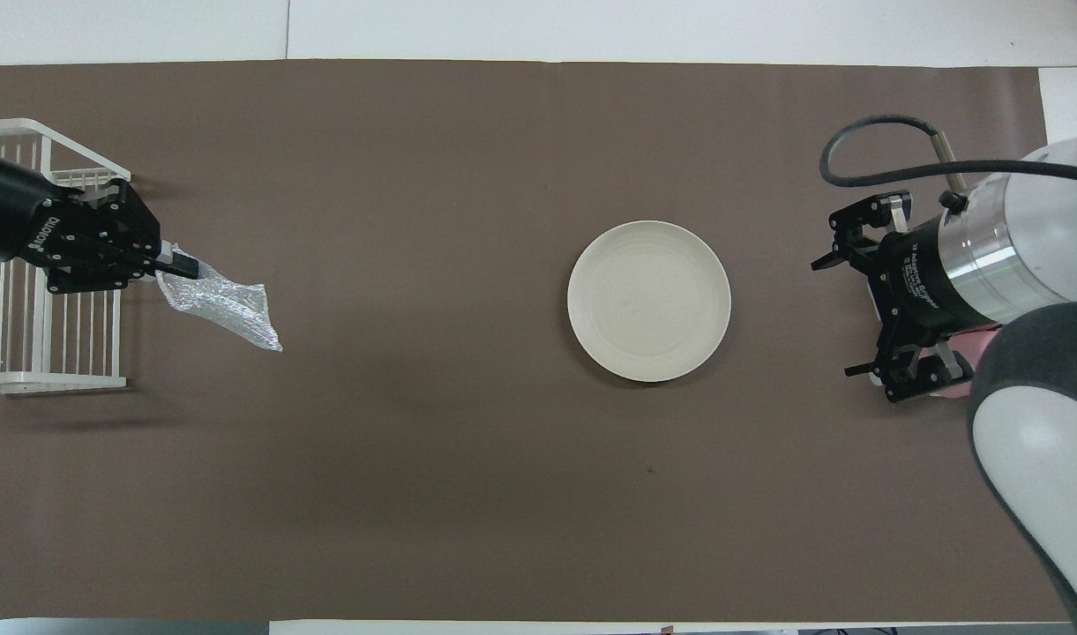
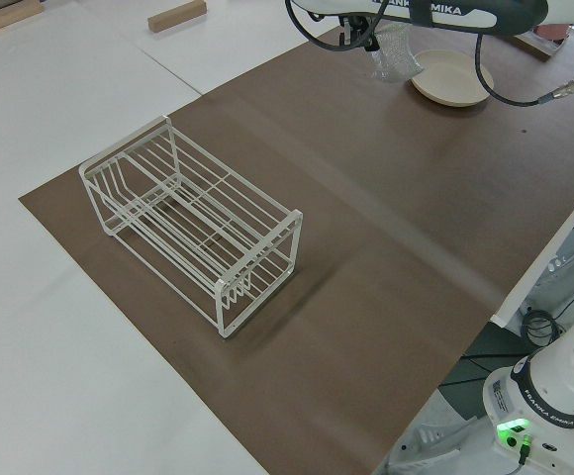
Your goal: Wipe plate with sponge
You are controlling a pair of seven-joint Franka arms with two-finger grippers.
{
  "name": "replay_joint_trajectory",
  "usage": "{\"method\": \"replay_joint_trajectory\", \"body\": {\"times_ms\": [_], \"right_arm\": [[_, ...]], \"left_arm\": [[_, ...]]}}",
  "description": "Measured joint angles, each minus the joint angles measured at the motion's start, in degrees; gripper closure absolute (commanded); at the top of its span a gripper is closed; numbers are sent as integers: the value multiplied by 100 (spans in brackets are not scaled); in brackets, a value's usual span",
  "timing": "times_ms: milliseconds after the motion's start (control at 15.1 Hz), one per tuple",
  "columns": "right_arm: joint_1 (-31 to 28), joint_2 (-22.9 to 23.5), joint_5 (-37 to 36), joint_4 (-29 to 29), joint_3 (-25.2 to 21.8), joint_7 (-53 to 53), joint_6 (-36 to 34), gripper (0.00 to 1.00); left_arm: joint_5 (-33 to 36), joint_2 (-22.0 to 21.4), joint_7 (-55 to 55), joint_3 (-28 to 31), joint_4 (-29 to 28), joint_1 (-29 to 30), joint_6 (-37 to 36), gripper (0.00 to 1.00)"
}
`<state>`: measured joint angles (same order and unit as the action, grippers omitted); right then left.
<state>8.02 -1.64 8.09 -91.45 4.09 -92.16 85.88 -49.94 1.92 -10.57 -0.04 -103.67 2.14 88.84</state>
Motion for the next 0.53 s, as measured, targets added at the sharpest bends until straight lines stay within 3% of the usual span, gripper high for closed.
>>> {"method": "replay_joint_trajectory", "body": {"times_ms": [264,529], "right_arm": [[52,-10,29,5,368,-480,89,0],[690,-48,31,-48,664,-1624,665,0]], "left_arm": [[-1309,-846,1039,-47,-1568,-38,616,100],[-2481,-1457,1793,-93,-2582,-560,1187,100]]}}
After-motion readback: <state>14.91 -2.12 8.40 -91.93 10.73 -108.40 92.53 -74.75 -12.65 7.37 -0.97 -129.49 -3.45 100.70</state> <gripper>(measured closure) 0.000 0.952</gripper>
